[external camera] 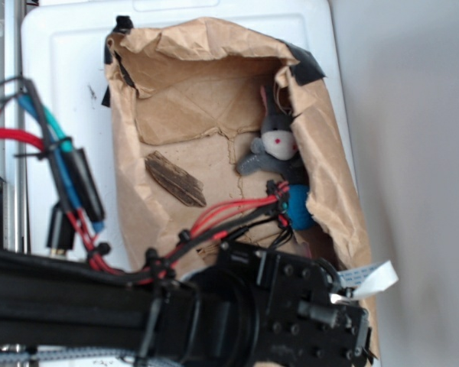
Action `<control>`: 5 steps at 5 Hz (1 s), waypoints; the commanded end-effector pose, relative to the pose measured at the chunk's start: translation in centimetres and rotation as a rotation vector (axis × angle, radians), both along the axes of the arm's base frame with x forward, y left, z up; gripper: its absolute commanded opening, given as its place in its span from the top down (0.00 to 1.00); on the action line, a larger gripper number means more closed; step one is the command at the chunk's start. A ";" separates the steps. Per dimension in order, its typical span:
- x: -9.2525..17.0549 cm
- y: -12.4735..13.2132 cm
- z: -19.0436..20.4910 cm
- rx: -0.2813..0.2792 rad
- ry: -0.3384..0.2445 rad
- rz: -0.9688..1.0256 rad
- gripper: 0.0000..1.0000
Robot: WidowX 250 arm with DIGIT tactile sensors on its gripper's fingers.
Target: Grab the blue sponge.
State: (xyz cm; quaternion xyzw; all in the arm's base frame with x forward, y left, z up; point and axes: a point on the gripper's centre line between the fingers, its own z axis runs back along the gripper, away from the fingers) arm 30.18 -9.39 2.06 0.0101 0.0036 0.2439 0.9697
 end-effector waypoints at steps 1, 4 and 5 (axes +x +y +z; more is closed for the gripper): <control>-1.5 4.6 5.8 -0.066 -0.132 0.068 1.00; -4.1 11.6 13.8 0.036 -0.053 0.049 1.00; -4.6 11.8 14.5 0.157 -0.072 0.083 1.00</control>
